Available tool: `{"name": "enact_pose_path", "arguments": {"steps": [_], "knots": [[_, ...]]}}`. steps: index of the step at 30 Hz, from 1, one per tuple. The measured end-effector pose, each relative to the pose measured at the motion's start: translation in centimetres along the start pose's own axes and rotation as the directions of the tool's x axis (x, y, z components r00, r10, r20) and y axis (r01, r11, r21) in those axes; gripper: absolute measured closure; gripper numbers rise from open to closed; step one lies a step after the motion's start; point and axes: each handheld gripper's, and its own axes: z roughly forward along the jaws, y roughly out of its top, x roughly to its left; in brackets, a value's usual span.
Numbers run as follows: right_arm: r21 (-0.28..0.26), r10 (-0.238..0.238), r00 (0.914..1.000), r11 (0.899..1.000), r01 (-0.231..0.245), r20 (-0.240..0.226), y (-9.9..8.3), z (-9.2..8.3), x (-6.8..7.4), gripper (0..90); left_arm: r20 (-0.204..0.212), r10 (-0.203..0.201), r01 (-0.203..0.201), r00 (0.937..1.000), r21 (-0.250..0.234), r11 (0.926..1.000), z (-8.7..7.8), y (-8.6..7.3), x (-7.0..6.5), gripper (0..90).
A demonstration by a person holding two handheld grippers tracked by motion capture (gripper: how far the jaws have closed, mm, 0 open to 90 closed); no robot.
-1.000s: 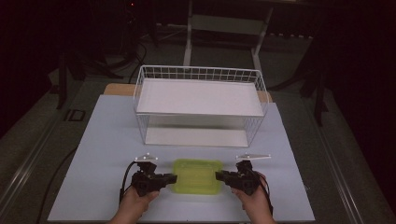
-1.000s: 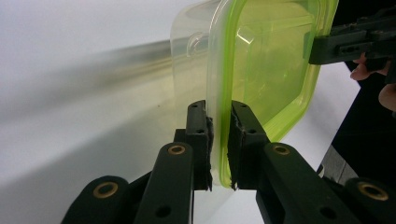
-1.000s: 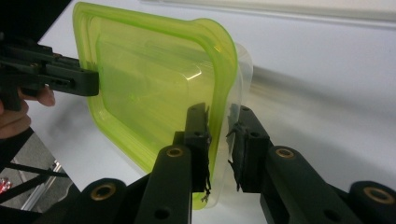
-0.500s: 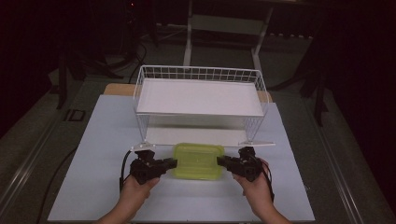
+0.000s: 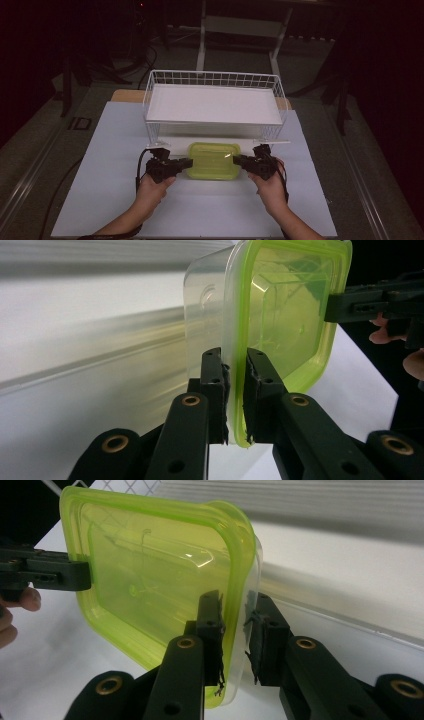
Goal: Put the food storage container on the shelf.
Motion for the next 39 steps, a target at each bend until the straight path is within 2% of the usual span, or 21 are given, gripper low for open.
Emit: {"name": "enact_pose_path", "arguments": {"steps": [7,11,21,22,24,27,29,34,36,37,39], "knots": [[0.005,0.004,0.9993,1.0,-0.004,0.036,0.3,1.8,-1.1,76.9,0.01,-0.012,0.012,0.9999,0.001,0.9999,1.8,0.2,1.7,81.3],[-0.002,0.013,0.9986,1.0,-0.013,0.05,0.4,2.6,-1.7,76.6,0.0,-0.003,0.003,1.0,0.0,1.0,2.5,0.6,2.2,81.3],[-0.007,0.017,0.9959,1.0,-0.016,0.089,1.1,4.4,-2.3,76.6,-0.027,-0.019,0.019,0.9994,-0.004,0.9998,3.6,1.3,3.6,81.3],[-0.01,0.013,0.9954,1.0,-0.012,0.095,1.1,4.6,-2.4,76.7,-0.02,-0.033,0.033,0.9993,-0.009,0.9994,3.7,1.3,3.8,81.3],[-0.018,0.029,0.9956,0.999,-0.028,0.089,1.3,4.6,-2.5,77.0,-0.016,-0.028,0.027,0.9995,-0.018,0.9995,3.7,1.5,4.0,81.2],[-0.035,0.02,0.995,0.999,-0.016,0.098,1.4,4.6,-2.5,76.8,-0.012,-0.026,0.026,0.9996,-0.04,0.9989,3.8,1.6,4.2,81.0],[-0.045,0.032,0.9947,0.999,-0.028,0.098,1.4,4.7,-2.6,76.7,-0.008,-0.029,0.029,0.9995,-0.053,0.9982,3.9,1.6,4.3,80.7],[-0.081,0.022,0.9935,0.997,-0.013,0.112,1.4,4.9,-2.6,75.0,-0.015,0.001,-0.002,0.9999,-0.089,0.996,4.1,1.5,4.5,78.7],[-0.106,-0.003,0.9908,0.994,0.018,0.135,1.2,5.0,-2.4,74.1,-0.012,0.001,-0.003,0.9999,-0.109,0.994,4.2,1.4,4.6,77.9],[-0.117,-0.041,0.9851,0.991,0.061,0.167,1.1,5.1,-2.2,73.1,-0.016,0.006,-0.007,0.9999,-0.119,0.9929,4.3,1.3,4.6,77.4],[-0.132,-0.06,0.9795,0.988,0.086,0.192,1.0,5.2,-2.0,72.4,-0.018,0.009,-0.012,0.9998,-0.135,0.9908,4.4,1.3,4.7,76.2]]}}
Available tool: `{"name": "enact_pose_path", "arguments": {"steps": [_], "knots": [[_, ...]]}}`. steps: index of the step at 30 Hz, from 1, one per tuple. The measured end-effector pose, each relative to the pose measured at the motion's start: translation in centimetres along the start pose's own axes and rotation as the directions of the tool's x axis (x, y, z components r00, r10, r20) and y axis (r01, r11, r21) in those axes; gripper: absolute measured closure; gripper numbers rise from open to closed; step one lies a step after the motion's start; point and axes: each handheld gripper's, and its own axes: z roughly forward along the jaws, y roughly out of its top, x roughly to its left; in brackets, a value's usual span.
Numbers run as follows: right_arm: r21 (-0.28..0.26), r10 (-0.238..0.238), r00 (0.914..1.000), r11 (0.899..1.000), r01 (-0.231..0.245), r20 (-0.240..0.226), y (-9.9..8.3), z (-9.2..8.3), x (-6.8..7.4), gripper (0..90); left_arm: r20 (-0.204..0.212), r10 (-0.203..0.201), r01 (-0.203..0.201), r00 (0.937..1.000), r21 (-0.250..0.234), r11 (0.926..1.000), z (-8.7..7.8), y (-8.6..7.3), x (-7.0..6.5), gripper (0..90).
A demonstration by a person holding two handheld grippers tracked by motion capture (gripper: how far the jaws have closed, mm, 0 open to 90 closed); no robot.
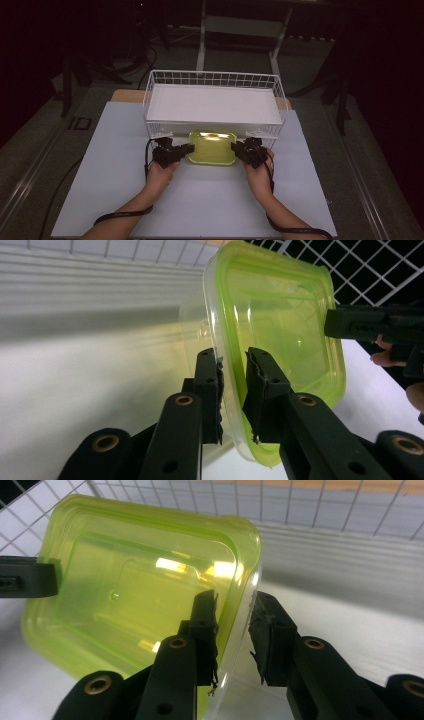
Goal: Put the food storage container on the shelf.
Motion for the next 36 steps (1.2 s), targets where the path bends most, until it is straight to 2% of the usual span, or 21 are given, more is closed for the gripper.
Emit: {"name": "enact_pose_path", "arguments": {"steps": [2,5,6,7,8,11,12,13,16,17,22,25,28,29,30,31,32,33,34,35,36], "knots": [[-0.005,-0.001,1.0,1.0,0.001,0.006,0.0,0.1,0.0,72.1,-0.005,0.006,-0.006,1.0,-0.007,1.0,0.1,0.0,0.0,74.2],[-0.012,0.024,0.9997,1.0,-0.024,0.01,0.2,0.5,-0.1,71.7,-0.031,0.034,-0.034,0.999,-0.021,0.9992,0.4,0.1,-0.1,71.6],[-0.014,0.047,0.9989,0.999,-0.047,0.001,0.3,0.7,-0.3,70.4,-0.038,0.046,-0.047,0.9982,-0.022,0.9987,0.5,0.1,-0.2,69.5],[-0.015,0.052,0.9986,0.999,-0.052,0.006,0.3,0.9,-0.1,65.5,-0.058,0.056,-0.058,0.9967,-0.026,0.998,0.6,0.2,-0.3,66.9],[-0.015,0.052,0.9986,0.999,-0.052,0.006,0.3,0.9,-0.1,65.5,-0.058,0.056,-0.058,0.9967,-0.026,0.998,0.6,0.2,-0.3,65.8],[-0.024,0.034,0.9987,0.999,-0.033,0.037,0.3,1.3,0.1,64.5,-0.068,0.057,-0.059,0.996,-0.026,0.9979,0.9,0.3,-0.1,61.5],[-0.018,0.014,0.9984,1.0,-0.013,0.056,0.2,1.6,0.2,63.5,-0.066,0.048,-0.05,0.9966,-0.027,0.9984,1.0,0.3,0.1,59.1],[-0.031,0.001,0.998,1.0,0.001,0.063,0.1,1.9,0.2,63.3,-0.06,0.034,-0.036,0.9976,-0.03,0.9989,1.0,0.2,0.3,58.1],[-0.037,-0.016,0.9962,0.999,0.02,0.086,0.1,2.0,0.4,62.1,-0.067,0.034,-0.037,0.9972,-0.033,0.9988,1.2,0.4,0.4,57.8],[-0.04,-0.01,0.9961,0.999,0.014,0.087,0.2,2.0,0.3,58.9,-0.085,0.05,-0.053,0.9951,-0.035,0.998,1.2,0.4,0.3,53.5],[-0.041,-0.011,0.9962,0.999,0.014,0.087,0.4,1.6,0.5,53.8,-0.084,0.051,-0.055,0.9952,-0.053,0.9971,0.8,0.6,0.1,53.3],[-0.04,-0.01,0.9975,0.999,0.013,0.069,0.3,1.0,0.7,53.8,-0.093,0.071,-0.075,0.9932,-0.046,0.9961,0.3,0.6,-0.2,53.3],[-0.047,-0.046,0.997,0.998,0.049,0.062,0.0,0.2,1.3,53.7,-0.093,0.071,-0.076,0.9931,-0.047,0.996,-0.6,0.5,-0.6,53.1],[-0.052,-0.058,0.9973,0.997,0.06,0.046,-0.1,-0.3,1.7,54.0,-0.09,0.078,-0.082,0.9929,-0.044,0.9957,-1.1,0.4,-0.9,53.1],[-0.052,-0.058,0.9973,0.997,0.06,0.046,-0.1,-0.3,1.7,54.0,-0.09,0.078,-0.082,0.9929,-0.044,0.9957,-1.1,0.4,-0.9,53.0],[-0.047,-0.051,0.9984,0.998,0.052,0.026,-0.3,-1.0,2.2,55.4,-0.083,0.099,-0.103,0.9916,-0.042,0.9938,-1.8,0.2,-1.5,51.4],[-0.047,-0.051,0.9984,0.998,0.052,0.026,-0.3,-1.0,2.2,55.4,-0.083,0.099,-0.103,0.9916,-0.042,0.9938,-1.8,0.2,-1.5,51.3],[-0.053,-0.069,0.9976,0.996,0.069,0.005,-0.4,-1.7,2.9,56.3,-0.075,0.112,-0.115,0.991,-0.039,0.9927,-2.3,0.0,-1.7,51.3],[-0.053,-0.069,0.9976,0.996,0.069,0.005,-0.4,-1.7,2.9,56.3,-0.069,0.112,-0.115,0.9913,-0.04,0.9925,-2.6,-0.1,-1.9,51.3],[-0.056,-0.084,0.9964,0.995,0.083,-0.015,-0.6,-2.2,3.5,61.6,-0.07,0.134,-0.138,0.9884,-0.043,0.9895,-3.4,-0.3,-2.3,51.3],[-0.056,-0.084,0.9964,0.995,0.083,-0.015,-0.6,-2.2,3.5,61.6,-0.07,0.134,-0.138,0.9884,-0.043,0.9895,-3.4,-0.3,-2.3,51.0]]}}
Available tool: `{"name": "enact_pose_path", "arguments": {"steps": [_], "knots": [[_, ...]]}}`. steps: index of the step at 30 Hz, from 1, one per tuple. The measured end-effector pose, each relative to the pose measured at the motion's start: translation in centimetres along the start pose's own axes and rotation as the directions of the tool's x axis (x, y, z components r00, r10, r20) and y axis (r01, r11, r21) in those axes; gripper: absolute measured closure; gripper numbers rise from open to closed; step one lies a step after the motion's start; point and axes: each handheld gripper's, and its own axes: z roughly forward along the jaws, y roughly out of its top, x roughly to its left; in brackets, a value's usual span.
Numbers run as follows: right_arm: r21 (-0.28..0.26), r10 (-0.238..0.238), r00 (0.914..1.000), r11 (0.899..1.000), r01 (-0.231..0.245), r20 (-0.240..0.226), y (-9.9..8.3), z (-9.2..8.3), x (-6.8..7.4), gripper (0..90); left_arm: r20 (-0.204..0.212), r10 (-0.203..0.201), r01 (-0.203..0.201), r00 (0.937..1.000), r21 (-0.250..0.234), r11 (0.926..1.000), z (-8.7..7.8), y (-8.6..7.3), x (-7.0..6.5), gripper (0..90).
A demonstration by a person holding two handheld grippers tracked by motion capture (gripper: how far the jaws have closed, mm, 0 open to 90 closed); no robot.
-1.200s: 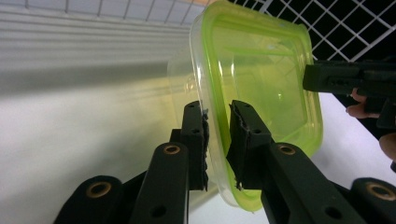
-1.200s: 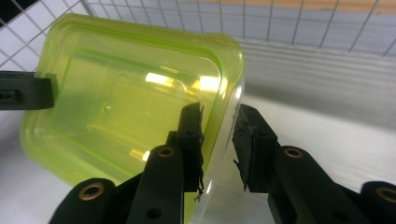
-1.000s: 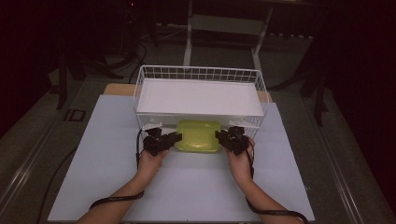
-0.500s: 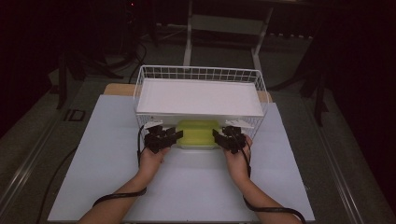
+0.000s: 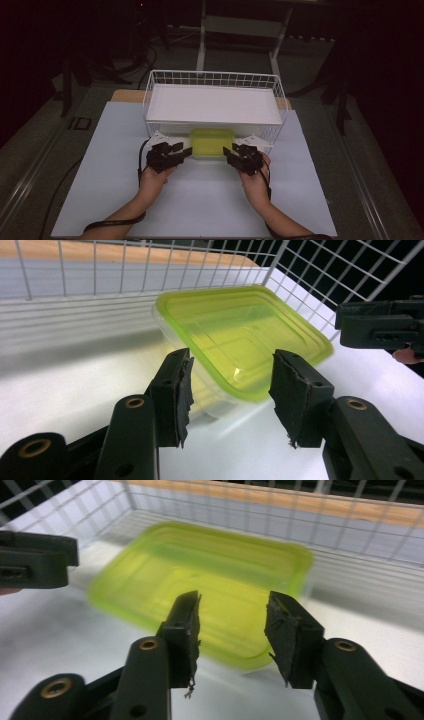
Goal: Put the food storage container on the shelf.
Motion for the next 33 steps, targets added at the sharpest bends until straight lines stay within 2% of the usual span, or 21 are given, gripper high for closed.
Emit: {"name": "enact_pose_path", "arguments": {"steps": [1,2,3,4,5,6,7,9,13,15,16,18,19,20,21,23,24,27,33], "knots": [[0.008,-0.003,0.9999,1.0,0.003,-0.015,-0.2,-0.4,0.6,67.0,0.002,0.015,-0.015,0.9999,0.0,0.9999,-0.4,-0.1,-0.2,49.1],[0.008,-0.003,0.9999,1.0,0.003,-0.015,-0.2,-0.4,0.6,67.0,0.001,0.018,-0.018,0.9998,0.001,0.9998,-0.7,-0.1,-0.4,49.1],[0.029,-0.005,0.9988,1.0,0.006,-0.049,-0.7,-0.6,1.2,77.3,0.001,0.022,-0.022,0.9998,-0.007,0.9997,-1.4,-0.3,-0.7,47.8],[0.029,-0.005,0.9988,1.0,0.006,-0.049,-0.7,-0.6,1.2,77.3,0.001,0.022,-0.022,0.9998,-0.007,0.9997,-1.4,-0.3,-0.7,46.1],[0.067,-0.029,0.9965,0.997,0.034,-0.078,-1.1,-0.3,1.7,87.1,0.001,0.023,-0.023,0.9997,-0.003,0.9997,-1.8,-0.3,-0.8,45.5],[0.067,-0.029,0.9965,0.997,0.034,-0.078,-1.1,-0.3,1.7,87.1,0.0,0.029,-0.029,0.9996,0.002,0.9996,-2.1,-0.4,-1.0,45.5],[0.075,-0.05,0.9954,0.996,0.056,-0.082,-1.3,-0.2,2.0,89.8,-0.005,0.036,-0.036,0.9993,-0.002,0.9993,-2.5,-0.6,-1.2,43.6],[0.098,-0.084,0.9916,0.991,0.093,-0.098,-1.9,0.2,2.6,90.0,-0.009,0.041,-0.041,0.9991,-0.005,0.9992,-3.3,-0.9,-1.5,42.2],[0.126,-0.088,0.9894,0.987,0.102,-0.116,-2.5,1.1,3.0,90.0,0.005,0.042,-0.042,0.9991,0.01,0.9991,-4.0,-1.3,-1.7,34.3],[0.131,-0.086,0.9892,0.986,0.101,-0.119,-2.5,1.3,3.1,90.0,0.006,0.07,-0.07,0.9976,-0.003,0.9976,-4.5,-1.6,-2.0,33.3],[0.14,-0.09,0.9877,0.984,0.107,-0.128,-2.7,1.7,3.2,90.0,0.013,0.083,-0.083,0.9964,-0.004,0.9965,-4.7,-1.7,-2.0,29.2],[0.151,-0.097,0.9875,0.982,0.115,-0.124,-2.7,2.2,3.4,90.0,-0.011,0.126,-0.127,0.9919,-0.017,0.9918,-5.0,-1.9,-2.3,19.3],[0.151,-0.099,0.9875,0.982,0.117,-0.122,-2.7,2.4,3.4,90.0,-0.023,0.152,-0.152,0.9881,-0.017,0.9882,-5.1,-2.0,-2.4,19.1],[0.151,-0.099,0.9875,0.982,0.117,-0.122,-2.7,2.4,3.4,90.0,-0.023,0.152,-0.152,0.9881,-0.017,0.9882,-5.1,-2.0,-2.4,18.8],[0.153,-0.1,0.988,0.981,0.118,-0.117,-2.7,2.7,3.4,90.0,-0.016,0.168,-0.168,0.9856,-0.018,0.9855,-5.2,-2.0,-2.5,18.8],[0.158,-0.096,0.9903,0.981,0.111,-0.1,-2.6,3.5,3.4,90.0,0.003,0.168,-0.168,0.9857,-0.033,0.9852,-5.2,-2.2,-2.5,5.0],[0.156,-0.097,0.9902,0.981,0.112,-0.1,-2.5,3.7,3.3,90.0,0.001,0.166,-0.166,0.9861,-0.024,0.9858,-5.3,-2.2,-2.6,0.0],[0.144,-0.085,0.9925,0.985,0.097,-0.089,-2.2,4.2,3.1,90.0,0.013,0.14,-0.14,0.99,-0.046,0.9891,-5.5,-2.4,-2.5,0.0],[0.128,-0.076,0.9951,0.988,0.083,-0.063,-1.6,5.2,2.5,90.0,-0.008,0.165,-0.165,0.9863,-0.047,0.9852,-5.5,-2.7,-2.4,0.0]]}}
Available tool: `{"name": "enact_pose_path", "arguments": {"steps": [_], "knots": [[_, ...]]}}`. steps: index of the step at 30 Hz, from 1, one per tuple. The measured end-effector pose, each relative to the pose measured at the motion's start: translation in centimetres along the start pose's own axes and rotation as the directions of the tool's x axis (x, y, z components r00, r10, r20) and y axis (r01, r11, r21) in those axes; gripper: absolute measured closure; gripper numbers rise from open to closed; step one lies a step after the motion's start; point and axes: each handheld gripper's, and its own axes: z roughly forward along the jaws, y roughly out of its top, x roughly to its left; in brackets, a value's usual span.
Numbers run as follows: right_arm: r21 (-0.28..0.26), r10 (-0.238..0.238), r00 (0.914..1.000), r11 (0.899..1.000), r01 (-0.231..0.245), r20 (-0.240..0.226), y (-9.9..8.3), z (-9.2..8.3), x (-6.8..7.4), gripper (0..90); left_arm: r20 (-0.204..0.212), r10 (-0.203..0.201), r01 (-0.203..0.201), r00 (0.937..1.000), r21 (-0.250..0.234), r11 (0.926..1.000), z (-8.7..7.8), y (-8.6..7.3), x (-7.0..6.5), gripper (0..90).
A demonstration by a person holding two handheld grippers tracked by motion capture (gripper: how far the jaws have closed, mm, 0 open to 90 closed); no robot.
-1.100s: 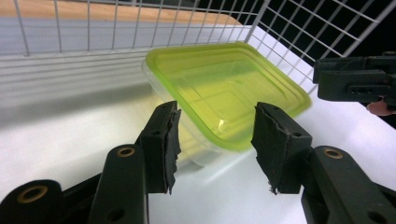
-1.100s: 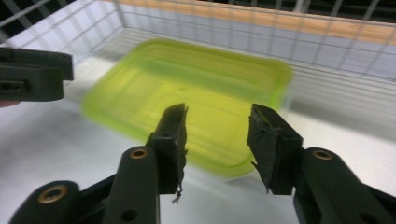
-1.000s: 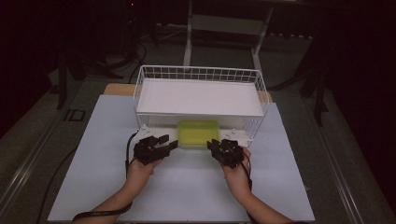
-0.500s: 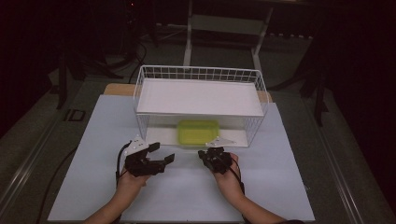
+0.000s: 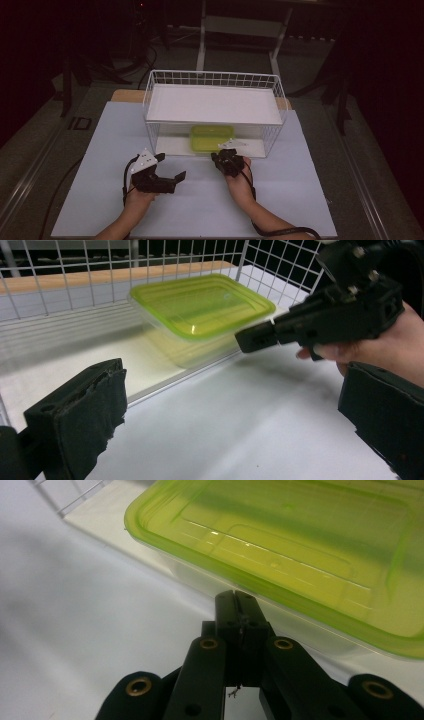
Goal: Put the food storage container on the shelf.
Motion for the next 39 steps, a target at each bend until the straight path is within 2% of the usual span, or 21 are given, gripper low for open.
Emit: {"name": "enact_pose_path", "arguments": {"steps": [2,6,9,12,15,19,32,33,36,39], "knots": [[-0.005,-0.001,0.9999,1.0,0.001,0.014,0.3,0.3,-0.2,90.0,0.016,-0.004,0.004,0.9999,-0.001,1.0,0.0,0.0,0.0,0.0],[-0.007,0.013,0.9997,1.0,-0.013,0.019,0.8,0.7,-0.6,90.0,0.017,0.0,0.0,0.9999,-0.004,1.0,0.1,-0.1,-0.1,0.0],[-0.006,-0.007,0.9986,1.0,0.007,0.052,1.2,1.4,-0.9,90.0,0.021,0.0,0.0,0.9998,0.001,1.0,0.2,-0.3,0.0,0.0],[-0.004,0.001,0.9974,1.0,-0.001,0.072,1.6,2.0,-1.2,90.0,0.022,0.0,0.0,0.9998,-0.001,1.0,0.2,-0.3,0.0,0.0],[-0.008,-0.008,0.997,1.0,0.009,0.078,1.8,2.3,-1.5,90.0,0.022,0.004,-0.004,0.9998,-0.005,1.0,0.1,-0.4,0.0,0.0],[-0.018,-0.004,0.9964,1.0,0.005,0.085,2.3,2.6,-1.8,90.0,0.035,-0.013,0.014,0.9993,-0.008,0.9999,0.0,-0.5,0.2,0.0],[-0.009,0.015,0.9967,1.0,-0.014,0.08,2.7,3.5,-2.0,90.0,0.04,0.02,-0.019,0.999,-0.008,0.9998,0.0,-0.6,0.0,0.0],[-0.009,0.027,0.9968,1.0,-0.027,0.076,2.6,3.3,-1.8,90.0,0.039,0.019,-0.018,0.9991,-0.011,0.9998,0.0,-0.6,0.0,0.0],[-0.025,0.009,0.998,1.0,-0.008,0.063,2.5,2.8,-1.6,89.3,0.039,0.031,-0.03,0.9988,-0.023,0.9993,-0.1,-0.5,0.0,0.0],[-0.036,0.006,0.9994,0.999,-0.005,0.035,2.3,1.8,-1.1,83.1,0.051,0.039,-0.038,0.9979,-0.03,0.9988,-0.2,-0.4,0.0,0.0]]}}
